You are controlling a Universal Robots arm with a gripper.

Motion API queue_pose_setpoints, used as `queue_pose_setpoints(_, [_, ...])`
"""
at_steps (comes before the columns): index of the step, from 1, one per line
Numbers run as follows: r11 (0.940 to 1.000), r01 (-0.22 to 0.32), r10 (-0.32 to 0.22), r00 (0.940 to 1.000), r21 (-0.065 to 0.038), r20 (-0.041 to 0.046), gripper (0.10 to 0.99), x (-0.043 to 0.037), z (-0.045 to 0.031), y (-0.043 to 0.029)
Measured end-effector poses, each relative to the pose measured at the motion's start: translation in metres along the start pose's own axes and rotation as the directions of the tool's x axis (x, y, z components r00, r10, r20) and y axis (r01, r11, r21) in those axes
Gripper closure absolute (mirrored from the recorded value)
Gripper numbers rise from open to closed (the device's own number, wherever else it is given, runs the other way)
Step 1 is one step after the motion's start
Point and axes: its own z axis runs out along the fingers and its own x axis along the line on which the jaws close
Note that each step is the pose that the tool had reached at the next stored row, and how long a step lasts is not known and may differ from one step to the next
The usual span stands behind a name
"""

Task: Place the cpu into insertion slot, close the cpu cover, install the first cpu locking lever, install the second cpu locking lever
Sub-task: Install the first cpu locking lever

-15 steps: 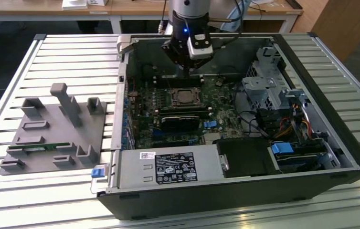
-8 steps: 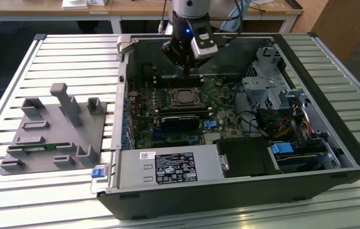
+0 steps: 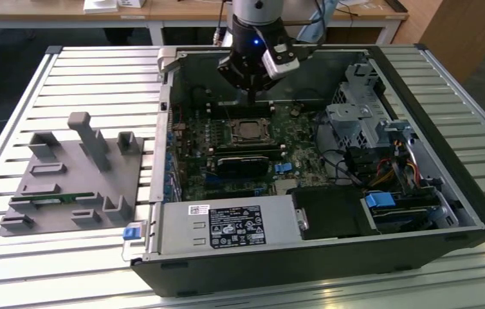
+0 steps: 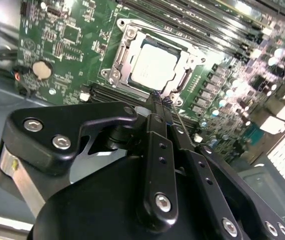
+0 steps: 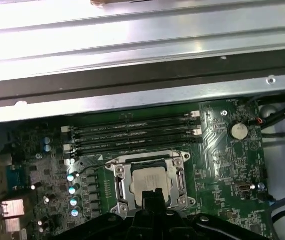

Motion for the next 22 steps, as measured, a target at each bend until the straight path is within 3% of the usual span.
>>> queue_pose_setpoints(7, [0.9954, 0.096, -0.096, 0.9954, -0.002, -0.0022, 0.969, 0.0, 0.0006, 0.0])
queue_pose_setpoints(11, [0.9951, 0.099, -0.099, 0.9951, -0.003, -0.0022, 0.969, 0.0036, 0.0009, -0.0005])
queue_pose_setpoints(22, [0.9951, 0.099, -0.099, 0.9951, -0.003, -0.0023, 0.969, 0.0275, 0.0028, -0.0037])
